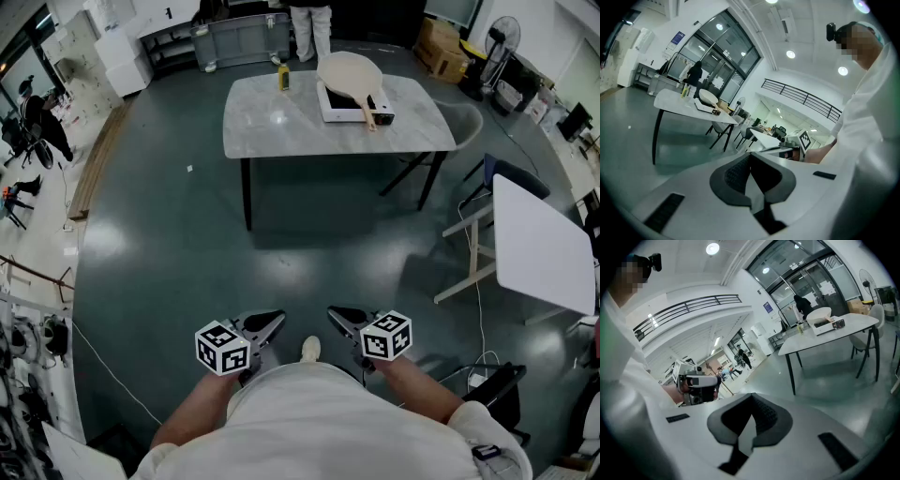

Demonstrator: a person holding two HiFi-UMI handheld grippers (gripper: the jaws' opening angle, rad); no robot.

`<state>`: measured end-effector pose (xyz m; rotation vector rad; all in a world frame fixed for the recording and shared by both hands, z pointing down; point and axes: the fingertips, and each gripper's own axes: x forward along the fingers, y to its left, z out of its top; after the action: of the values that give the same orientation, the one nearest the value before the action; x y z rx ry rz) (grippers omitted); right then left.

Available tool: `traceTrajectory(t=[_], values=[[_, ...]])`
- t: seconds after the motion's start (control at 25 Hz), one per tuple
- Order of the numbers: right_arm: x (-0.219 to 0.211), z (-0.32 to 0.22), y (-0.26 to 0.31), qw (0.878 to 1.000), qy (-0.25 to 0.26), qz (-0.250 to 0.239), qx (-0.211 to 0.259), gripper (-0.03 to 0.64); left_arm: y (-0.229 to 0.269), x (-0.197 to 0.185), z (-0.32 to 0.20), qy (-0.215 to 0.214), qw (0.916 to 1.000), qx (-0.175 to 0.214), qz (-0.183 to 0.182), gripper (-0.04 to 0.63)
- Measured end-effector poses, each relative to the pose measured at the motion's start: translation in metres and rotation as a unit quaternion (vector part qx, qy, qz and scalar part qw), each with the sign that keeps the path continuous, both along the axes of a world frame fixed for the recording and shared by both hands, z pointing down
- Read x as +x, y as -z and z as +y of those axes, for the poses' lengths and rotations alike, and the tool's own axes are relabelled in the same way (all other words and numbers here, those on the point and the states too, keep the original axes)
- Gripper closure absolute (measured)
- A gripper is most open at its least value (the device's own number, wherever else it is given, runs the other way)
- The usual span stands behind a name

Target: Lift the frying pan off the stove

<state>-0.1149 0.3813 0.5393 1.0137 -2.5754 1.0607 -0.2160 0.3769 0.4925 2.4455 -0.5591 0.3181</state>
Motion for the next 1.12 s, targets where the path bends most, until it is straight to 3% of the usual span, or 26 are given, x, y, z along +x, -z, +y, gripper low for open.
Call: traceTrajectory(t=[0.16, 0.32, 0.56, 0.8, 1.12], values=[[0.034, -0.026, 0.001, 1.000, -0.017, -0.002, 0.010, 0.614, 0.008, 0.038, -0.032, -0.014, 0.9998, 0.015, 0.005, 0.575], [0.066, -0.043, -0.006, 0.999, -0.041, 0.000, 0.003, 0.614, 0.014, 0.068, -0.055, -0.018, 0.9995, 0.006, 0.026, 0.575], [0.091, -0.065, -0.007, 0.997, -0.079, -0.009, 0.003, 0.612, 0.011, 0.083, -0.088, -0.029, 0.9993, -0.002, 0.022, 0.575], [0.113, -0.093, -0.017, 0.994, -0.107, -0.001, -0.005, 0.584, 0.008, 0.103, -0.142, -0.041, 0.9983, 0.003, 0.042, 0.575], [0.143, -0.183, -0.011, 0.988, -0.152, 0.013, -0.027, 0.553, 0.010, 0.135, -0.247, -0.077, 0.9942, -0.008, 0.074, 0.574]])
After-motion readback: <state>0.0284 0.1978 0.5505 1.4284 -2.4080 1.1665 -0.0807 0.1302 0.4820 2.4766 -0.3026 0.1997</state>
